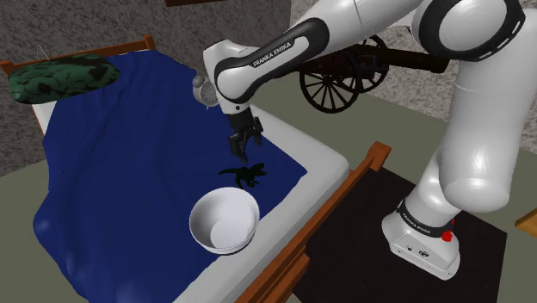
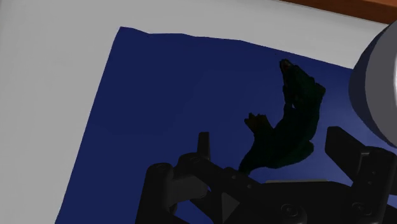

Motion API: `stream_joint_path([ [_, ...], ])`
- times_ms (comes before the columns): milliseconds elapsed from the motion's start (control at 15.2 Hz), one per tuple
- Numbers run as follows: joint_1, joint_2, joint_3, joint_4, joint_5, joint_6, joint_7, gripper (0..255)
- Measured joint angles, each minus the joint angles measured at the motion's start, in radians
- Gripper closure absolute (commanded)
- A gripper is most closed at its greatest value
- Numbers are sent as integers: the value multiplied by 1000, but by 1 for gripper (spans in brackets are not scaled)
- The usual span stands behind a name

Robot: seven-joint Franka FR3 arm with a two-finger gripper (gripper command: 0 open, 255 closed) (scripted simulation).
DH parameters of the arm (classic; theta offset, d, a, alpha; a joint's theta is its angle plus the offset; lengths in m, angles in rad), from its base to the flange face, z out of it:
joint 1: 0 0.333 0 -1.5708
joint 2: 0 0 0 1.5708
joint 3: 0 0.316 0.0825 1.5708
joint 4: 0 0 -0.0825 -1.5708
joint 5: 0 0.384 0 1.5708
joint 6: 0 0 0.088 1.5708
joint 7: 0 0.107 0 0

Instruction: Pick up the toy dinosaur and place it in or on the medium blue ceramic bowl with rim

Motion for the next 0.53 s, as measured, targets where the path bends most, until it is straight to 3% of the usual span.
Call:
stream_joint_path([
  [264, 31, 150, 14, 141, -9, -35, 5, 0],
  [528, 40, 178, 17, 127, -10, -1, 9, 0],
])
